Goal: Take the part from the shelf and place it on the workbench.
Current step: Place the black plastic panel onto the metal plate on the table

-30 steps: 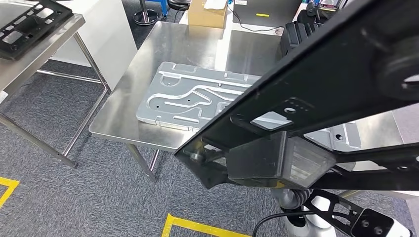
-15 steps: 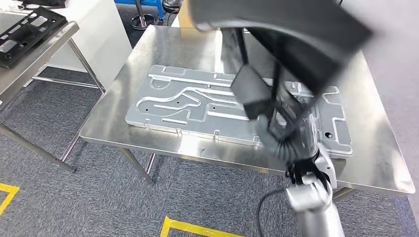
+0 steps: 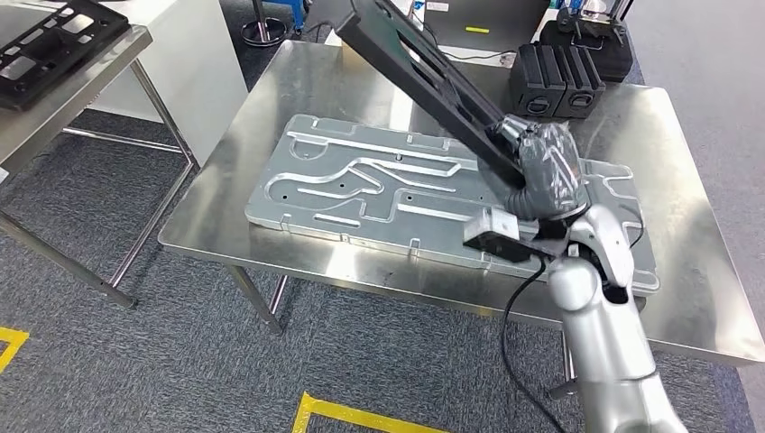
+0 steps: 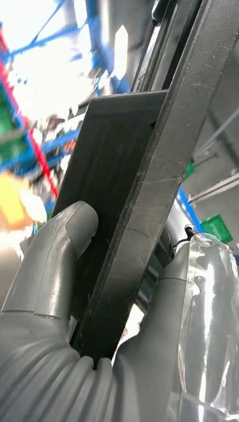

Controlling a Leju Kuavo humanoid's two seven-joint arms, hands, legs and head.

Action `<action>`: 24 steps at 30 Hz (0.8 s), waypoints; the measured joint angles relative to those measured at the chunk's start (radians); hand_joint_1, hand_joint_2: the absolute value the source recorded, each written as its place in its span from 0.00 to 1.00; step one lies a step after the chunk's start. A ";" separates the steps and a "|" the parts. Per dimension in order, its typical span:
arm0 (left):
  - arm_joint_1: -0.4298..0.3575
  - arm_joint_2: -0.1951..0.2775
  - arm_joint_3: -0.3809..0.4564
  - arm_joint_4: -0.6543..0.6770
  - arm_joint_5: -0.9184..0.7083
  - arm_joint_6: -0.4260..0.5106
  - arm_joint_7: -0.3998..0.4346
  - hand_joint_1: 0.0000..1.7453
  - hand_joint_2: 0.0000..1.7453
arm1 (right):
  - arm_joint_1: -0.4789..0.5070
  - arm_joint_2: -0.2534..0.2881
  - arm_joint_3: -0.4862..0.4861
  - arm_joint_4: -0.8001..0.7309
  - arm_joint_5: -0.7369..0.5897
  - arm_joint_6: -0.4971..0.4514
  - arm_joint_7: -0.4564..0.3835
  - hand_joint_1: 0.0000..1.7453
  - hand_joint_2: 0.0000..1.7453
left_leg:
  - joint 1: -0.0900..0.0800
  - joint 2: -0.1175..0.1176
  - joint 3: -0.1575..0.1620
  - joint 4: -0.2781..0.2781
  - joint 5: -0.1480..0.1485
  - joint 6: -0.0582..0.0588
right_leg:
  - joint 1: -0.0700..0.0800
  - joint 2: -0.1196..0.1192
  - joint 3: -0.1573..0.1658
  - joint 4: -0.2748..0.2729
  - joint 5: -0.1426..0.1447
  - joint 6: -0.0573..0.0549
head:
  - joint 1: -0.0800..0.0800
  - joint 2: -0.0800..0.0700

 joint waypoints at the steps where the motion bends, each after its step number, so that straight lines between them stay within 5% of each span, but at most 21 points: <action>1: 0.000 -0.002 0.000 0.000 0.000 -0.001 0.000 0.00 1.00 | -0.032 -0.015 0.004 0.037 0.015 0.004 0.012 1.00 1.00 | -0.001 -0.001 -0.001 0.003 -0.003 -0.003 | 0.000 -0.001 0.032 -0.070 0.032 -0.002 | 0.000 0.000; 3: -0.001 -0.003 0.000 0.000 0.000 -0.001 0.002 0.00 1.00 | -0.101 -0.042 0.014 0.116 0.042 0.014 0.034 1.00 1.00 | -0.004 -0.001 -0.005 0.009 -0.006 -0.011 | 0.003 -0.002 0.070 -0.162 0.063 -0.009 | -0.001 0.000; 8: -0.002 -0.003 -0.001 0.000 0.000 -0.004 0.011 0.00 1.00 | -0.283 -0.105 0.045 0.394 0.109 0.019 0.074 1.00 1.00 | -0.005 0.000 -0.022 0.036 -0.026 -0.034 | 0.001 -0.004 0.075 -0.183 0.066 -0.032 | -0.004 0.000; 11: -0.001 -0.004 -0.001 0.000 0.001 -0.004 0.016 0.00 1.00 | -0.390 -0.129 0.068 0.569 0.158 0.004 0.096 1.00 1.00 | -0.001 0.002 -0.104 0.211 -0.108 -0.045 | 0.000 -0.007 0.078 -0.185 0.066 -0.042 | -0.008 0.000; 13: 0.000 -0.004 -0.001 0.000 0.001 -0.003 0.018 0.00 1.00 | -0.450 -0.141 0.087 0.688 0.193 -0.007 0.112 1.00 1.00 | 0.000 0.002 -0.153 0.298 -0.124 -0.046 | 0.002 -0.007 0.079 -0.184 0.064 -0.044 | -0.008 0.000; 14: 0.000 -0.004 -0.001 0.000 0.002 -0.002 0.019 0.00 1.00 | -0.477 -0.145 0.097 0.743 0.210 -0.013 0.121 1.00 1.00 | 0.000 0.002 -0.152 0.284 -0.103 -0.044 | 0.003 -0.006 0.081 -0.183 0.062 -0.044 | -0.008 0.000; 16: 0.001 -0.003 -0.001 0.000 0.003 -0.001 0.018 0.00 1.00 | -0.527 -0.153 0.116 0.839 0.242 -0.025 0.142 1.00 1.00 | -0.002 0.002 -0.102 0.159 -0.025 -0.035 | 0.003 -0.004 0.086 -0.182 0.058 -0.041 | -0.008 0.000; 18: 0.001 -0.003 -0.001 0.000 0.006 0.000 0.017 0.00 1.00 | -0.569 -0.160 0.135 0.922 0.273 -0.038 0.164 1.00 1.00 | -0.006 0.002 -0.052 0.045 0.020 -0.024 | 0.006 -0.003 0.087 -0.181 0.055 -0.034 | -0.008 0.000; 22: 0.003 -0.004 -0.001 0.000 0.010 0.000 0.013 0.00 1.00 | -0.603 -0.171 0.172 1.037 0.328 -0.069 0.213 1.00 1.00 | -0.007 0.002 -0.034 0.004 0.023 -0.010 | 0.008 -0.002 0.087 -0.185 0.054 -0.013 | -0.006 0.000; 24: 0.002 -0.004 -0.001 0.000 0.012 0.000 0.010 0.00 1.00 | -0.607 -0.173 0.187 1.072 0.349 -0.097 0.228 1.00 1.00 | -0.003 0.004 -0.025 -0.011 0.029 0.002 | 0.006 -0.002 0.068 -0.141 0.024 -0.004 | -0.005 0.000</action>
